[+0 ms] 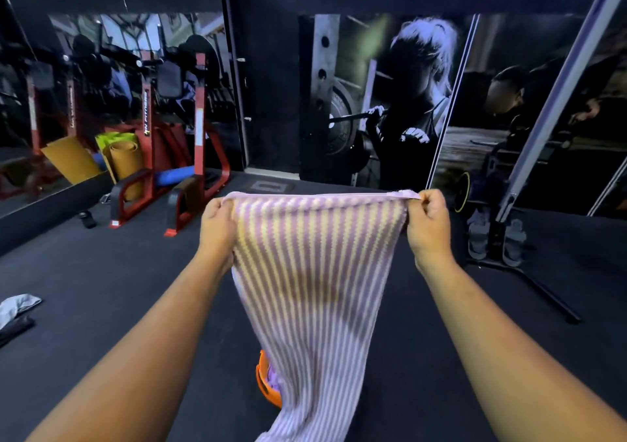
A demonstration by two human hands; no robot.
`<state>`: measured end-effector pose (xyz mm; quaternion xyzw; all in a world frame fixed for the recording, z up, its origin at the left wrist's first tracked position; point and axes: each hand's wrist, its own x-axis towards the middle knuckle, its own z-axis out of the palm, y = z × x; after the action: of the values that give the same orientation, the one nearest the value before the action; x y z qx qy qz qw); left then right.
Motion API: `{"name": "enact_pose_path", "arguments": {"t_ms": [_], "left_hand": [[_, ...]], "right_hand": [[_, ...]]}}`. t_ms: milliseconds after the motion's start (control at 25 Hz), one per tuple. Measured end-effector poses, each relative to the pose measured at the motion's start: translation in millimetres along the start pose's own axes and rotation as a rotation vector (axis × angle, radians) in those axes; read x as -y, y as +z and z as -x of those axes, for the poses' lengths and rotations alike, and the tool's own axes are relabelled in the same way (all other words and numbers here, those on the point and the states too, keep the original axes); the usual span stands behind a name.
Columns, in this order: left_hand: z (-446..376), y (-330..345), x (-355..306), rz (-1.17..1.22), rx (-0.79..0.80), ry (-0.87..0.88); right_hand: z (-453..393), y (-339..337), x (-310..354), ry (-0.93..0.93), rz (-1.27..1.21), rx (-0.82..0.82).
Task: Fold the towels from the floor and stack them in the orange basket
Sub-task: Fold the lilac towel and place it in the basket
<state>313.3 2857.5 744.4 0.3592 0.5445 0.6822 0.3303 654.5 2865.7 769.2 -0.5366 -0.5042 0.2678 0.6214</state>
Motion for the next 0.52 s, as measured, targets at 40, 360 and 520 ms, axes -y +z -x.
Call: {"name": "enact_pose_path", "arguments": {"t_ms": [40, 360, 520], "left_hand": [[5.9, 4.2, -8.1, -0.093, 0.091, 0.096], [31.7, 12.5, -27.6, -1.272, 0.896, 0.563], [68.6, 42.9, -54.1, -0.292, 0.759, 0.085]], "right_hand": [[2.2, 0.7, 0.3, -0.013, -0.006, -0.017], [26.8, -2.4, -6.3, 0.045, -0.389, -0.154], [93.0, 8.7, -29.4, -0.012, -0.451, -0.067]]}}
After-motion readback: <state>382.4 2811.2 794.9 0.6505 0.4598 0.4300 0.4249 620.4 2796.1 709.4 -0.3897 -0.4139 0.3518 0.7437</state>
